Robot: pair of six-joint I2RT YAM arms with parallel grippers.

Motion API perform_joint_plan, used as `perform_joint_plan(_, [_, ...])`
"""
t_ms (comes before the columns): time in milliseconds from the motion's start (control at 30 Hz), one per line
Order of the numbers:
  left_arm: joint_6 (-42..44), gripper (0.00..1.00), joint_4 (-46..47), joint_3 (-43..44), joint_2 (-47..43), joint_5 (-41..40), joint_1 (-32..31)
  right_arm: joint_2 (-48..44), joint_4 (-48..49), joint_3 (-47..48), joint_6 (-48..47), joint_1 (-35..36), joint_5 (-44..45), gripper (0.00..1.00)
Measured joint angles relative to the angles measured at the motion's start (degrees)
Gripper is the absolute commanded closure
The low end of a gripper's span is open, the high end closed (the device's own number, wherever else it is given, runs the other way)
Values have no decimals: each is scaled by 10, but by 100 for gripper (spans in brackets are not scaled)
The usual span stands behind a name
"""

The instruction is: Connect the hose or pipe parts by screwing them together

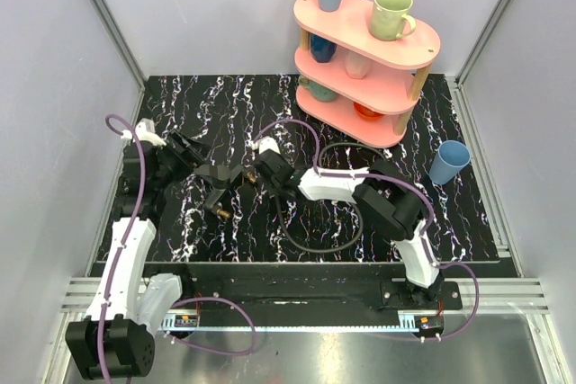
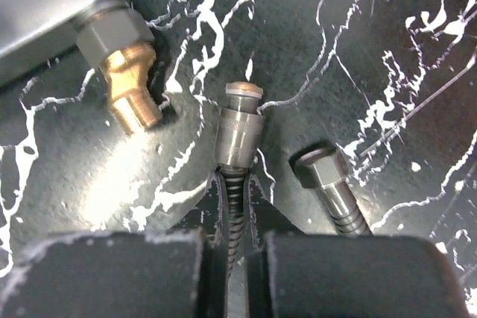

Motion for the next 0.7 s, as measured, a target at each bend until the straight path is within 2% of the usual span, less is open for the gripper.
perform_joint_plan(167, [7,21,-23,9,0,-1,-26,-50,41,-77,-61,0,0,100])
perform_joint_plan(300, [1,23,-19,11,15,12,-70,-131,97,-157,-139,0,-24,100])
perform_joint_plan(467, [-23,22,25,8,37,41,-119,-222,137,-199,-186,0,-67,100])
perform_joint_plan(700, [-47,23,97,4,91,87,-169,-320,187,-246,-200,0,-130,100])
